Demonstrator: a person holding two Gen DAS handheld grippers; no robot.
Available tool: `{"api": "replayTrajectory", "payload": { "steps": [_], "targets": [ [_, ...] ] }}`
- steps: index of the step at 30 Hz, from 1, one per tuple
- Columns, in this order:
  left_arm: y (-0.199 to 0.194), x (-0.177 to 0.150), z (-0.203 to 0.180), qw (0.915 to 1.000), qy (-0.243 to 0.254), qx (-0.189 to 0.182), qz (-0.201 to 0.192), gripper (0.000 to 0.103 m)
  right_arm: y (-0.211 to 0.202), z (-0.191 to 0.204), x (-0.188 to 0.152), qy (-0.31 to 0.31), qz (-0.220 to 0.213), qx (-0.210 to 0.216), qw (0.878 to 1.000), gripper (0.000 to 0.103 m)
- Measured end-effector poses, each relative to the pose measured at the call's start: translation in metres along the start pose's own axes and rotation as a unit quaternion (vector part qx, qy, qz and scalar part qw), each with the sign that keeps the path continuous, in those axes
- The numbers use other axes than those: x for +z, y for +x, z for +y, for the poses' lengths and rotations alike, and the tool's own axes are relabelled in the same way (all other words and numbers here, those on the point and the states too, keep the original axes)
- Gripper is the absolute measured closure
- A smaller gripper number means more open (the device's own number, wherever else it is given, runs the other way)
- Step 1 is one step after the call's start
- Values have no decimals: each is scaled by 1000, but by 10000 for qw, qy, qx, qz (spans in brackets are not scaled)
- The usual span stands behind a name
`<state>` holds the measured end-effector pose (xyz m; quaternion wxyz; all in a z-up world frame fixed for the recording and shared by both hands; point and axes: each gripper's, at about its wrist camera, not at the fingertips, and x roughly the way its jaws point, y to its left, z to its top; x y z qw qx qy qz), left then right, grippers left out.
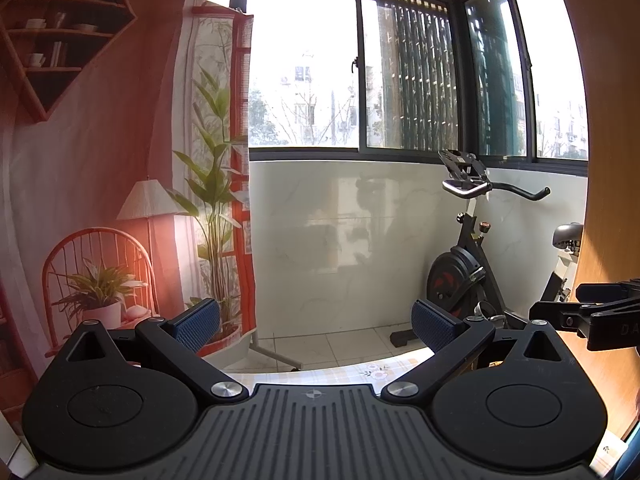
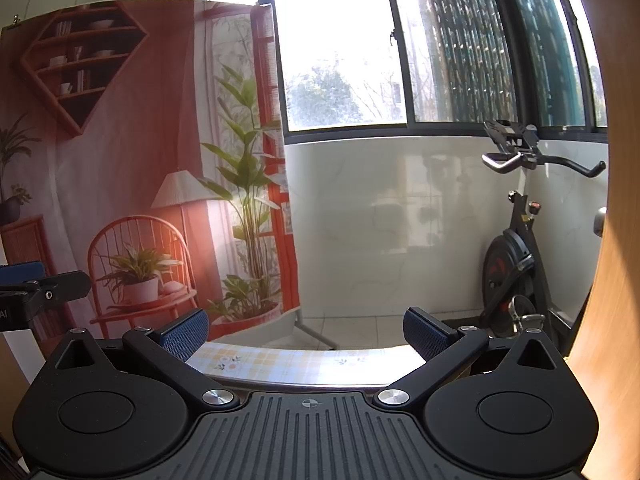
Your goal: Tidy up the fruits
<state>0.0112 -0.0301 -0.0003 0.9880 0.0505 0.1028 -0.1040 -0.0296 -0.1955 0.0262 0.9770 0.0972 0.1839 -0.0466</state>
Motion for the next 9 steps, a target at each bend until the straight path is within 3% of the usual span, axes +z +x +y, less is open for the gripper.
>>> {"api": "replayTrajectory", "payload": {
  "steps": [9],
  "targets": [
    [0,-1,-1,10000,-9,-21,-32,0,1,-2,-3,6,6,-10,10000,0]
  ]
}}
